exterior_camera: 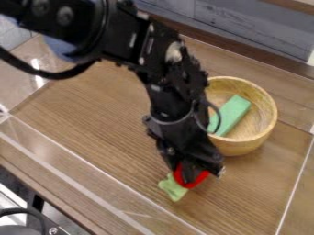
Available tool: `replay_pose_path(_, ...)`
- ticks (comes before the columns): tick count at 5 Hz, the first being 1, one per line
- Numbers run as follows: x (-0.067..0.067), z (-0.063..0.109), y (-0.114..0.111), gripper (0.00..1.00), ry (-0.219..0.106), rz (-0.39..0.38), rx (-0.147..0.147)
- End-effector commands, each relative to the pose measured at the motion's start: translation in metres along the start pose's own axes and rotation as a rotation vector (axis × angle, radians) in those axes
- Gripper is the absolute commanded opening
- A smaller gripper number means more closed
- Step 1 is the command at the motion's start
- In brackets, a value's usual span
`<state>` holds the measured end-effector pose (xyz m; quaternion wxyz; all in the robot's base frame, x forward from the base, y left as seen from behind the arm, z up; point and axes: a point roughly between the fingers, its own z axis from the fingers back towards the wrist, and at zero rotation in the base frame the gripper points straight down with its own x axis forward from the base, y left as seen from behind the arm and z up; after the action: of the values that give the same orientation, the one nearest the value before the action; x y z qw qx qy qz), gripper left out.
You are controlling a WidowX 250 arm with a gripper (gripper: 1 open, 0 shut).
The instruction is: Move the red object to the right side of the table
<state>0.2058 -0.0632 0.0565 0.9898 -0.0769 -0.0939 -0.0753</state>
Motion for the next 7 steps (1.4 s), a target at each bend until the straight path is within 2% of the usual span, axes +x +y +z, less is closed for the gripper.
replay_pose_path(1, 0.018, 0.015, -0.013, 0.00, -0.055, -0.001, -0.014)
replay_pose_path(2, 0.022, 0.018, -0.025, 0.00, -0.056, 0.001, -0.029)
replay_pose_path(3, 0.026, 0.021, -0.033, 1.00, -0.052, -0.001, -0.043)
replay_pose_path(5, 0.033, 0.030, -0.034, 1.00, -0.052, 0.005, -0.064)
replay_pose_path(7, 0.043, 0.040, -0.021, 1.00, -0.061, 0.015, -0.076)
